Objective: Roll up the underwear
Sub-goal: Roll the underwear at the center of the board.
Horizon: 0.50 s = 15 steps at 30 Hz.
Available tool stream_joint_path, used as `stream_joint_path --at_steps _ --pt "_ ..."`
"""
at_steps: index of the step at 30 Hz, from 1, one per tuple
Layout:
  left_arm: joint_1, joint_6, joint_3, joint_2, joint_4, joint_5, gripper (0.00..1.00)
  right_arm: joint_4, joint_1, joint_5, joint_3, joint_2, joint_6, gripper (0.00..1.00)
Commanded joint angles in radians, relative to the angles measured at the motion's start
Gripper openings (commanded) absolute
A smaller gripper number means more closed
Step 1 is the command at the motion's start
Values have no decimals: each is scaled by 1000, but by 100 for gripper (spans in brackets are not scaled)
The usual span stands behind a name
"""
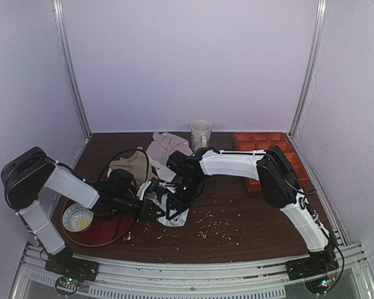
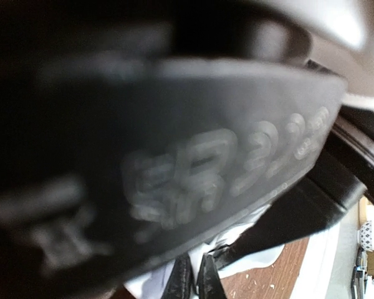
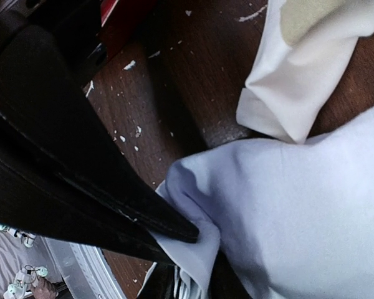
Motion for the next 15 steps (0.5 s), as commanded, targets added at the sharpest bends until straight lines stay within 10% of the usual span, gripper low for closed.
stream_joint_path --at_steps 1,15 --pt "-4 -21 -16 43 -64 -25 0 46 4 38 -43 -31 -12 20" --pt "-4 -36 -38 42 -60 -31 0 349 -18 47 -315 -234 114 27"
